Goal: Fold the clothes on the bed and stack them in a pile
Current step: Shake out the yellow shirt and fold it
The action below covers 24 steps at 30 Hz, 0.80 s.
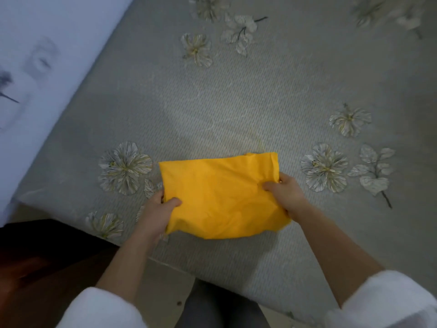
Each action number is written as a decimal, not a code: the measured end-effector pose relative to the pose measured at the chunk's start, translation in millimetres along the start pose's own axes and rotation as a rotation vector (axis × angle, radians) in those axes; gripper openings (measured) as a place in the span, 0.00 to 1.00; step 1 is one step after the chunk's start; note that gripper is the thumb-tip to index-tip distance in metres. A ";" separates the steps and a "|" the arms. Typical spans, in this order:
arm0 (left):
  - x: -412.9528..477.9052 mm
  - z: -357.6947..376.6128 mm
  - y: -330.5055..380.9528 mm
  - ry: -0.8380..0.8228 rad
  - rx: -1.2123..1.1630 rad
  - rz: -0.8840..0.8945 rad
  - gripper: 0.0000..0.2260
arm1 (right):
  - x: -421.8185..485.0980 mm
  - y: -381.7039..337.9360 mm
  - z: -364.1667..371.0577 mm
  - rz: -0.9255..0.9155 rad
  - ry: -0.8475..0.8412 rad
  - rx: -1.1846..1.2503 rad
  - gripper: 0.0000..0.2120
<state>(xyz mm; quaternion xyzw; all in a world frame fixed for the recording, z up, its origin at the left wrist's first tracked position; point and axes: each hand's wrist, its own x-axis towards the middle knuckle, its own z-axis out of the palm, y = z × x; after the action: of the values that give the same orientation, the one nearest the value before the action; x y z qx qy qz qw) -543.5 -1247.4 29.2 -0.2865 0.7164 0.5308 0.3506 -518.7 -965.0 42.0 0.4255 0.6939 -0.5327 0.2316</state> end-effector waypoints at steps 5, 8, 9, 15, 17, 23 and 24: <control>-56.4 26.8 44.0 -0.232 0.228 0.111 0.24 | -75.3 12.2 -51.6 0.000 0.051 0.090 0.21; -92.9 58.5 62.7 -0.363 0.344 0.172 0.23 | -124.4 31.1 -91.3 0.018 0.116 0.137 0.20; -105.9 71.7 67.5 -0.396 0.396 0.198 0.22 | -140.3 39.1 -105.4 0.023 0.137 0.156 0.20; -197.0 176.5 75.7 -0.647 0.567 0.393 0.18 | -235.2 109.3 -194.2 -0.047 0.347 0.213 0.12; -232.0 217.9 69.1 -0.702 0.640 0.471 0.19 | -267.0 140.8 -222.3 -0.066 0.411 0.219 0.09; -347.9 336.5 16.3 -0.787 0.823 0.624 0.23 | -357.7 253.2 -304.1 -0.102 0.569 0.253 0.10; -369.7 356.2 5.9 -0.805 0.837 0.619 0.21 | -374.1 274.0 -318.3 -0.099 0.598 0.256 0.09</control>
<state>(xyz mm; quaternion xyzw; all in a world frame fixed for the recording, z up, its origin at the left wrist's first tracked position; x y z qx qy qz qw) -259.4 -889.2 262.7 0.3142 0.7247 0.3492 0.5041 -48.7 -776.4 286.8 0.5545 0.6784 -0.4777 -0.0637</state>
